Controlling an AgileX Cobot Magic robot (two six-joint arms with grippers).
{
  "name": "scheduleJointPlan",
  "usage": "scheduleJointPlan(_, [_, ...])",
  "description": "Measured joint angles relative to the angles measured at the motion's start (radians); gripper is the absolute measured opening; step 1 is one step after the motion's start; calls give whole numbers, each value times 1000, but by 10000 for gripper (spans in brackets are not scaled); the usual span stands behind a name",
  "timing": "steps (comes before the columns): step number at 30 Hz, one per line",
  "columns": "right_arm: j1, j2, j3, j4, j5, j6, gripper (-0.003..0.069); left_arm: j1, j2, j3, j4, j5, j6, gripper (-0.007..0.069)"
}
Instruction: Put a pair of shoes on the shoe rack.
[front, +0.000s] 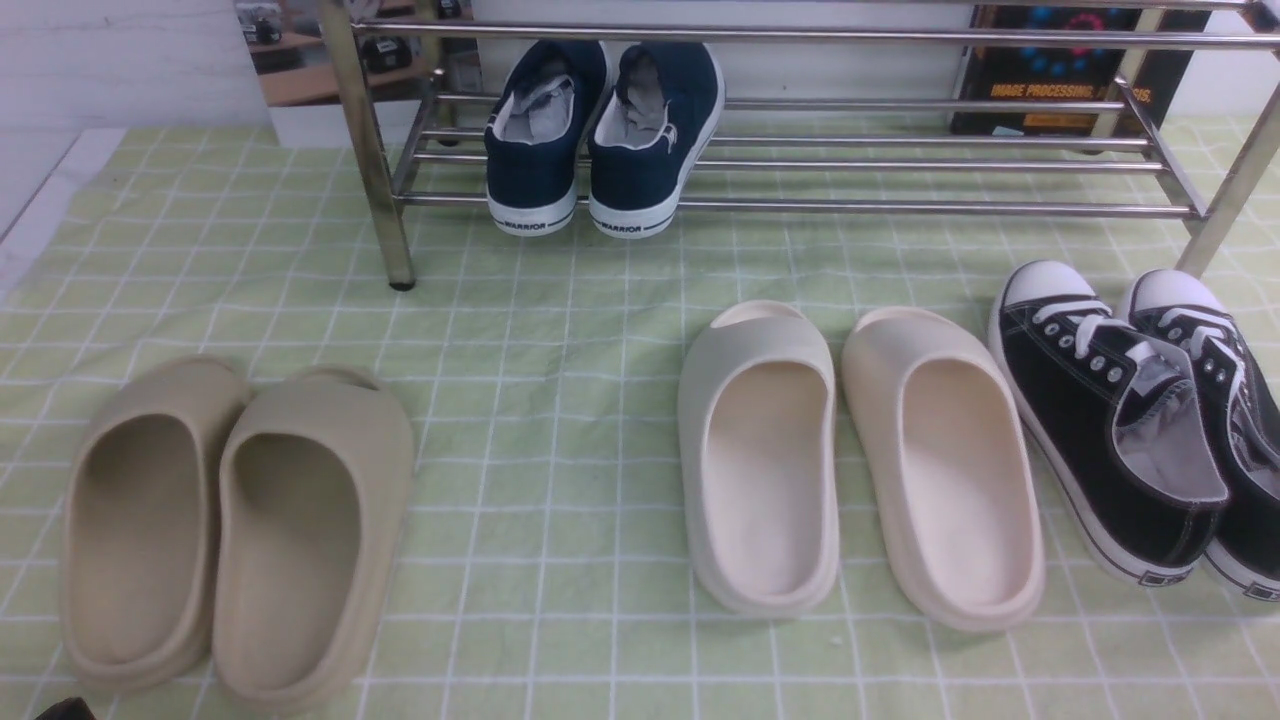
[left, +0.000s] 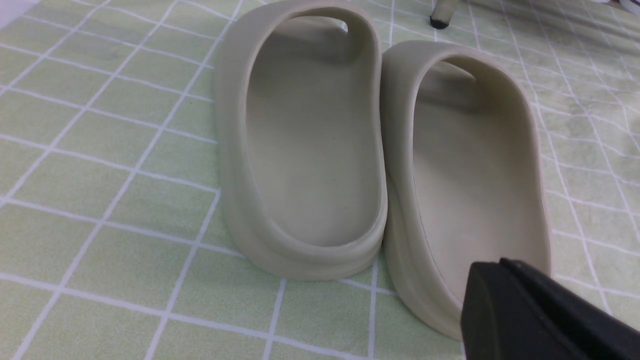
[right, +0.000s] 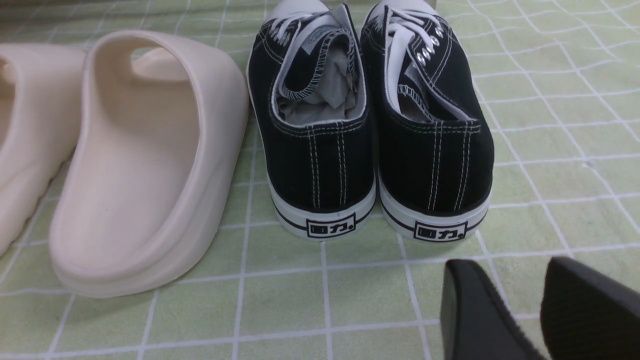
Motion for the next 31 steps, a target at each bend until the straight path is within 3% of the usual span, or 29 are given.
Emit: scheduleJointPlan(31, [0,0,0,0,0,0,246,0,0,0,0,0,0,4])
